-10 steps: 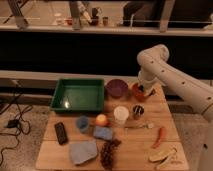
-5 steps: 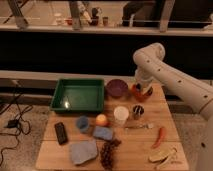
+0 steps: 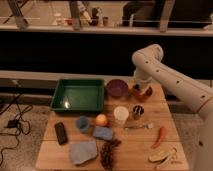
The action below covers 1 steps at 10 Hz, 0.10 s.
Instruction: Wipe red bowl with brush
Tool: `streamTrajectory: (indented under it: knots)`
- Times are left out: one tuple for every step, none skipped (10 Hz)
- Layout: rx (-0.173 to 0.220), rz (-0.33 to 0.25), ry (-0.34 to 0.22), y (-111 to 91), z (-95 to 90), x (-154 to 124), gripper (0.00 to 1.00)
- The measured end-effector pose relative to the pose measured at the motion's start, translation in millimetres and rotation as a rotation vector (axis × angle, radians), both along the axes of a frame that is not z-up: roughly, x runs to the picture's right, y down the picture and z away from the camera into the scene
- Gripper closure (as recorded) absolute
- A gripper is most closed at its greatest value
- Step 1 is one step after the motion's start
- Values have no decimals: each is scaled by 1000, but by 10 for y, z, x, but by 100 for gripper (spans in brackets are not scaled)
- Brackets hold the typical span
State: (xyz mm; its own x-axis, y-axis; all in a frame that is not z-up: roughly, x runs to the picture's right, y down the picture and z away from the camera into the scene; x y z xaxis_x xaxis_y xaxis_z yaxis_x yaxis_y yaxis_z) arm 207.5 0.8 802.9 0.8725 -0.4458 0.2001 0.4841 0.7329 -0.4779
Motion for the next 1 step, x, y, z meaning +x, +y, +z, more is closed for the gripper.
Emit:
streamTrajectory:
  knots:
    - [-3,7,5,28,11,72,100]
